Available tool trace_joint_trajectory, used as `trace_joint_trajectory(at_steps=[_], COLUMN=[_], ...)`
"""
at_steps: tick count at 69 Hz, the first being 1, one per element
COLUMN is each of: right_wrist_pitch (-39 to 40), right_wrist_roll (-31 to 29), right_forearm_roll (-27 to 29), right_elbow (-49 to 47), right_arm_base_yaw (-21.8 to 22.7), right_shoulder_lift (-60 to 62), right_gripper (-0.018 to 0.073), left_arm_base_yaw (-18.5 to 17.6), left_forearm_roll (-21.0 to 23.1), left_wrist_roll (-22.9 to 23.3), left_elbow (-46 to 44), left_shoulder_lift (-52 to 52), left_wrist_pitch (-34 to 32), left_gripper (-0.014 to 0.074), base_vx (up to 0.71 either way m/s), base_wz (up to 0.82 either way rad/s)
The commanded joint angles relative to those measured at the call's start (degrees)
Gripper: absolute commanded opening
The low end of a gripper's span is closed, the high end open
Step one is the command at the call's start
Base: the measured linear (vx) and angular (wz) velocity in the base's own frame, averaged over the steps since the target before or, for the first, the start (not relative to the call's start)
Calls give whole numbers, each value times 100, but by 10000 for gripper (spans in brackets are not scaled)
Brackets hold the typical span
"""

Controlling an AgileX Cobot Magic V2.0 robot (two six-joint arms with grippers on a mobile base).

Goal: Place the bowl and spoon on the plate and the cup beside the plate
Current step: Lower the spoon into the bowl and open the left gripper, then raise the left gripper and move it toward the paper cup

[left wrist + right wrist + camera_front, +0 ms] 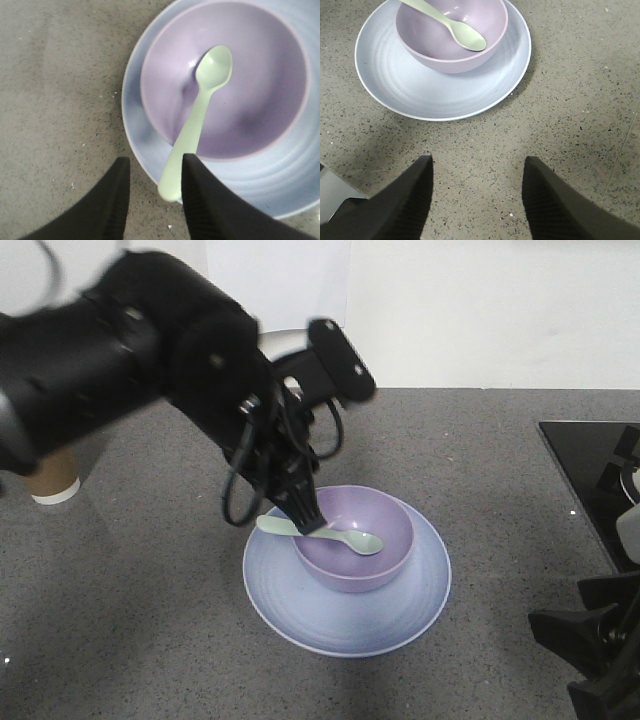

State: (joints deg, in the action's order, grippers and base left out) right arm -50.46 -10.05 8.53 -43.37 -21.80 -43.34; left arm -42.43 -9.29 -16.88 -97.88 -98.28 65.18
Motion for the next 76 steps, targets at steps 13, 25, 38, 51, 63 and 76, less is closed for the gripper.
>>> trace_joint_trajectory(at_steps=[13, 25, 38, 51, 63, 76], right_wrist_pitch=[306, 306, 306, 306, 306, 306], right_wrist_roll=[-53, -53, -53, -53, -53, -53], right_forearm_roll=[-9, -9, -9, -9, -9, -9], right_elbow=[-139, -139, -139, -139, -139, -139], right_arm_base_yaw=[-9, -9, -9, -9, -9, -9], right_shoulder_lift=[13, 13, 13, 13, 13, 13], right_gripper=[390, 390, 390, 390, 390, 390], left_arm_base_yaw=[553, 1274, 2289, 3348, 4127, 4747], left_forearm_roll=[342, 342, 342, 342, 342, 359], left_wrist_roll=[196, 450, 646, 646, 884, 1042], left_elbow=[-183, -183, -183, -183, -183, -183], left_shoulder_lift=[926, 1208, 1228, 1209, 1070, 719], left_wrist_pitch=[0, 62, 49, -259, -617, -822], left_gripper=[254, 254, 254, 254, 254, 254], base_vx=[0, 0, 0, 0, 0, 0], base_wz=[0, 0, 0, 0, 0, 0])
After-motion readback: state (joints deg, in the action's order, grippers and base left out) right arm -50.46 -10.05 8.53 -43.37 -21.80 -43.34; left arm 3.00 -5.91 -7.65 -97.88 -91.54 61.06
